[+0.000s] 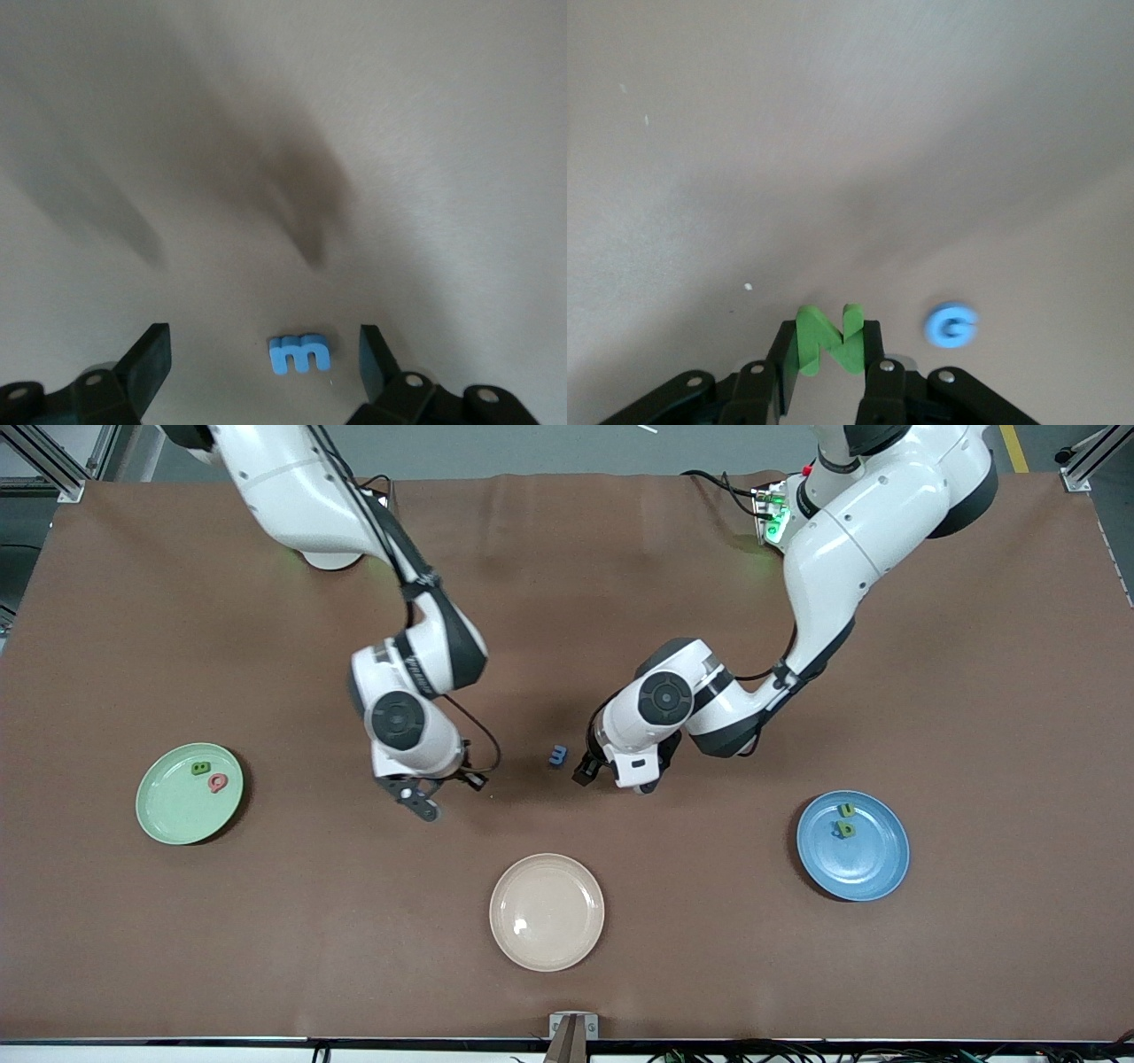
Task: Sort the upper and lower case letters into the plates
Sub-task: 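Place the N on the green plate while the left gripper carries m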
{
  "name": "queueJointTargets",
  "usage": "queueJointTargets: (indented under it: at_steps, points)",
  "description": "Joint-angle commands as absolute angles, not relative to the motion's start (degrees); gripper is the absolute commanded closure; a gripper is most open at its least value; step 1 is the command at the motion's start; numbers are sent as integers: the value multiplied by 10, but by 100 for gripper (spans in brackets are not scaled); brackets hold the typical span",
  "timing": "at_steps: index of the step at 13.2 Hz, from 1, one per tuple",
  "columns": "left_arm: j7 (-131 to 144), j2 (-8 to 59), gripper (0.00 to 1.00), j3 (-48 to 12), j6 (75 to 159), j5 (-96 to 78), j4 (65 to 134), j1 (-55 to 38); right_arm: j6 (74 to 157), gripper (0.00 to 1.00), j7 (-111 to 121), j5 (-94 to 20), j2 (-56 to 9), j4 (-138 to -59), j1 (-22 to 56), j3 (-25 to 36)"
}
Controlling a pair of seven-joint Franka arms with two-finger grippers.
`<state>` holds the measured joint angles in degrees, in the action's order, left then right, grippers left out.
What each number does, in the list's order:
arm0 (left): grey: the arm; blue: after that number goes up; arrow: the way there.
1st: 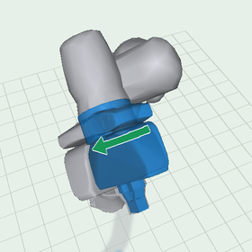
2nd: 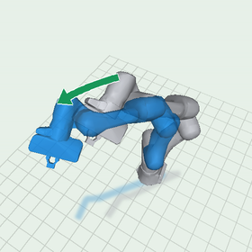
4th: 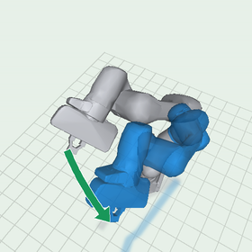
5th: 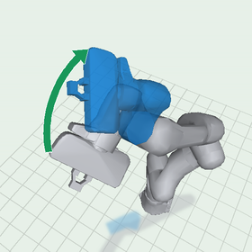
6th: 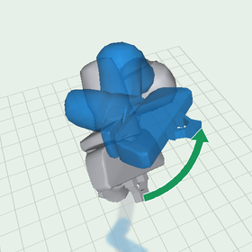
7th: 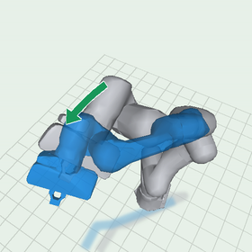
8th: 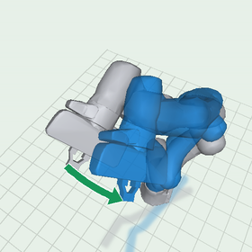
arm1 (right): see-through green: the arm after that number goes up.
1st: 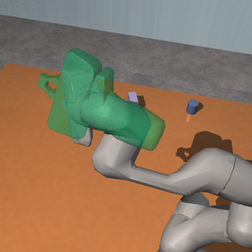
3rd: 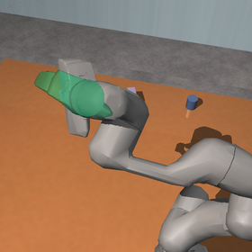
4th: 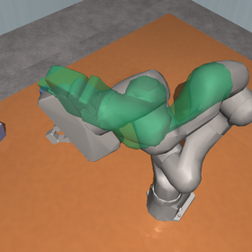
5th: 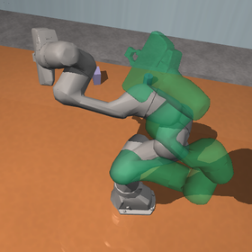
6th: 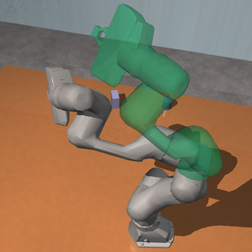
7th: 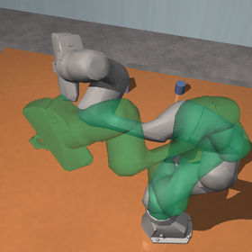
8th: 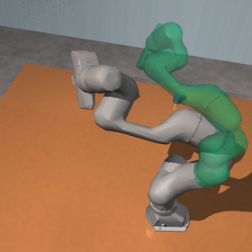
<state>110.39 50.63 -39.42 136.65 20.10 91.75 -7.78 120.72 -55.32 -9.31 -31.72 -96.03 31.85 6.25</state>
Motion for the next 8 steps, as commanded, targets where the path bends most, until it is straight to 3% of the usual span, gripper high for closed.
queueJointTargets:
  at_steps: [1, 5, 8]
  points:
    - [1151, 514, 7, -342, 1403, 191, 898, -144, 1187, 89, -407, -85, -233, -1036, 234, 53]
    - [1234, 520, 8, -265, 1412, 192, 860, -235, 1186, 89, -182, -63, -197, -1085, 103, 53]
    - [1261, 523, 9, -257, 1412, 192, 857, -252, 1193, 87, 0, -43, -203, -1084, -3, 53]
